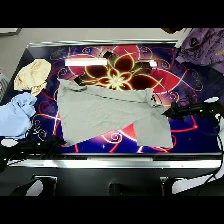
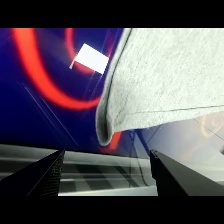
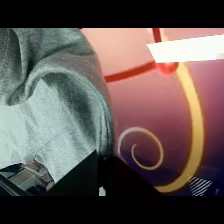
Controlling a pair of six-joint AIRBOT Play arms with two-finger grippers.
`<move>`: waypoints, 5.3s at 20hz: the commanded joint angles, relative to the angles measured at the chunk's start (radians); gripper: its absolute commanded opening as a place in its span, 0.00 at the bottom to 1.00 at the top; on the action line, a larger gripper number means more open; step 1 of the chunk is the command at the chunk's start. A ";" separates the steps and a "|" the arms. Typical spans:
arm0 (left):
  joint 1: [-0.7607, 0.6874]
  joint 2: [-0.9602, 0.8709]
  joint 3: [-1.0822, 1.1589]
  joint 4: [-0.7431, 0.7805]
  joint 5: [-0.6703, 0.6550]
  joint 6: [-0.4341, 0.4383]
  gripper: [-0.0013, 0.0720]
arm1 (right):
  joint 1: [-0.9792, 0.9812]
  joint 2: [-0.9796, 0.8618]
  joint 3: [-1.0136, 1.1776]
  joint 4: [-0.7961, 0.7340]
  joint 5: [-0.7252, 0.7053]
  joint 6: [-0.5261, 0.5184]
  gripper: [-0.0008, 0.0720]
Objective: Fold the clothes and pants, and hang the long-sleeved shirts on hangers.
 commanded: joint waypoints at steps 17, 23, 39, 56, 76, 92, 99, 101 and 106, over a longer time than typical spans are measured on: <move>-0.066 -0.183 0.090 -0.039 0.112 0.111 0.04 | 0.002 0.014 0.001 0.002 0.084 0.032 0.06; -0.094 -0.183 0.513 0.016 0.106 0.007 0.04 | 0.093 0.214 0.101 0.089 -0.119 0.022 0.06; -0.095 0.078 1.721 0.615 -0.158 -0.342 0.04 | 0.275 0.982 0.840 -0.522 -0.193 0.398 0.06; -0.169 -0.391 1.293 0.434 -0.149 -0.129 0.04 | 0.296 0.352 0.651 -0.455 0.127 0.552 0.06; -0.246 -0.889 1.366 0.504 -0.195 -0.246 0.04 | 0.387 -0.120 0.657 -0.665 -0.053 0.556 0.06; -0.291 -0.945 1.366 0.530 -0.387 -0.267 0.05 | 0.387 -0.183 0.620 -0.697 0.148 0.552 0.06; -0.281 -0.944 1.367 0.541 -0.317 -0.341 0.84 | 0.385 -0.227 0.615 -0.644 0.173 0.494 0.48; -0.261 -0.896 1.366 0.584 -0.321 -0.348 0.84 | 0.357 -0.188 0.615 -0.612 0.209 0.465 0.50; -0.121 -0.647 1.242 0.753 -0.354 -0.311 0.84 | 0.098 0.073 0.464 -0.371 0.200 0.309 0.50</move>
